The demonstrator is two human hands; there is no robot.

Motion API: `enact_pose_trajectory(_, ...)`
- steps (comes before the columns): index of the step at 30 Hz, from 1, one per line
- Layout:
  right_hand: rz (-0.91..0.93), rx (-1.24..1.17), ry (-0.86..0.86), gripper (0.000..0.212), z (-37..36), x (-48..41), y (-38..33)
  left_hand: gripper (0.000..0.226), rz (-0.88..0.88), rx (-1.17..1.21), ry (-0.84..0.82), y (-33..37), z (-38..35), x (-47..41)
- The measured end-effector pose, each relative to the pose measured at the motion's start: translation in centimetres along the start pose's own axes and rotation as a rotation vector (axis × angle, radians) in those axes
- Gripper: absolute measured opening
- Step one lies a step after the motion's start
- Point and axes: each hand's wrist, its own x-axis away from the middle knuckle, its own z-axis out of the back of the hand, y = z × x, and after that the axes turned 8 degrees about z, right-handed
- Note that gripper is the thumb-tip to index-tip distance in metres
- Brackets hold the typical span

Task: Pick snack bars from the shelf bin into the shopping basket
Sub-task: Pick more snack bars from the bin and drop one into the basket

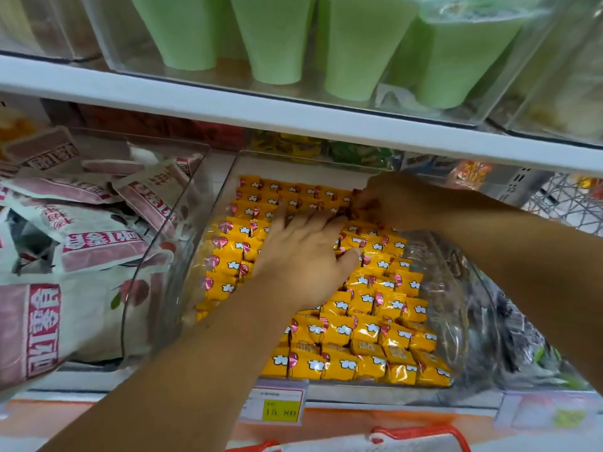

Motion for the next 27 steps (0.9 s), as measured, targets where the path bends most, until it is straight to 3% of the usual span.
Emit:
enact_pose_trajectory(5,-0.002,-0.04,-0.084,0.024,1.0,-0.1,-0.3,0.07,0.005,0.032,0.032,-0.1,-0.1,0.1)
enact_pose_trajectory(10,-0.082,-0.248,0.173,0.016,0.7,-1.2,-1.0,0.071,0.047,0.028,0.052,-0.1,-0.1,0.2)
enact_pose_trajectory(15,-0.074,-0.213,0.179,0.021,-0.5,-2.9,-2.0,0.062,0.061,0.006,0.009,-0.2,-0.3,0.0)
enact_pose_trajectory(21,-0.103,-0.304,0.397,0.012,-0.6,-0.9,-2.0,0.073,0.06,0.003,0.004,-0.2,-0.1,0.2)
enact_pose_trajectory(27,-0.193,-0.37,0.561,0.012,0.6,4.3,-4.5,0.059,0.093,0.114,-0.022,0.1,0.9,0.5)
